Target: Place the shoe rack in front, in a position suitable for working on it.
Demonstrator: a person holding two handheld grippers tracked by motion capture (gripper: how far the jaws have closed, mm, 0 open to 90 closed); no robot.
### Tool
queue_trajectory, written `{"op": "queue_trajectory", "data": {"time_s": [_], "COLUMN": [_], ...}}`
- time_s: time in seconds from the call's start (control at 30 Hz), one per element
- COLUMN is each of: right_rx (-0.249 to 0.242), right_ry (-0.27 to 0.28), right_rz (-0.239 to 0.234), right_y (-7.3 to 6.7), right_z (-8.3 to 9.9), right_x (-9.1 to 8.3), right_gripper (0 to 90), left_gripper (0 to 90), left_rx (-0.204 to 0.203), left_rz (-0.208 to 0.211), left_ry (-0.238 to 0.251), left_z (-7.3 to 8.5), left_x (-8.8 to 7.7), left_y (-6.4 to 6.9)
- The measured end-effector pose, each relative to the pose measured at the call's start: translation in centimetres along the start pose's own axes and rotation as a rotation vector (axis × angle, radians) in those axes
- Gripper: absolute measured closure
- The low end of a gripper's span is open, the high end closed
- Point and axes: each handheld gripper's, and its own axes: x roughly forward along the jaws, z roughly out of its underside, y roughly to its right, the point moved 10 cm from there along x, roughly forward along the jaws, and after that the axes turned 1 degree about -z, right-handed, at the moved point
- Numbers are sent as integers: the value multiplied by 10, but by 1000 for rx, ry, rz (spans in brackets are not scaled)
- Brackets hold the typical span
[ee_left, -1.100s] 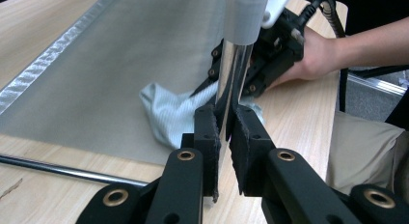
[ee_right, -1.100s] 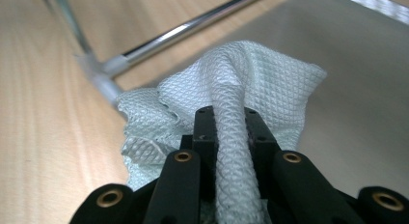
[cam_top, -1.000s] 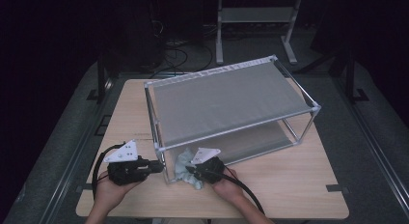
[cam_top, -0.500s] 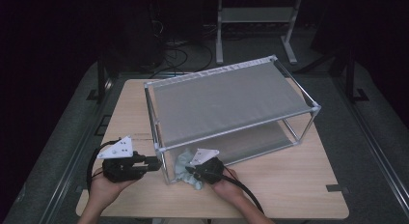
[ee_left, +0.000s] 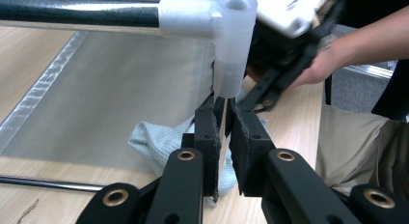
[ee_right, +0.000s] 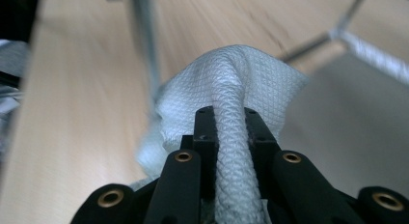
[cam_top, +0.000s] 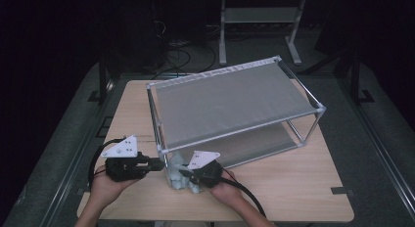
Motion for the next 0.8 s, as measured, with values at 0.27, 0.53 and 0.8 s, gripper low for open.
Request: {"op": "queue_trajectory", "data": {"time_s": [0.27, 0.53, 0.8], "right_rx": [-107, -160, -127], "right_ry": [118, 178, 75], "right_rz": [-4, -5, -53], "right_y": [-18, -22, -24], "right_z": [-50, -75, -44], "right_x": [-33, -61, -29], "right_gripper": [789, 789, 791], "left_gripper": [807, 790, 811], "left_rx": [17, 21, 23], "left_rz": [-5, 0, 5], "left_ry": [24, 33, 30], "left_z": [-6, -8, -8], "left_x": [-10, -9, -9], "left_y": [0, 0, 0]}}
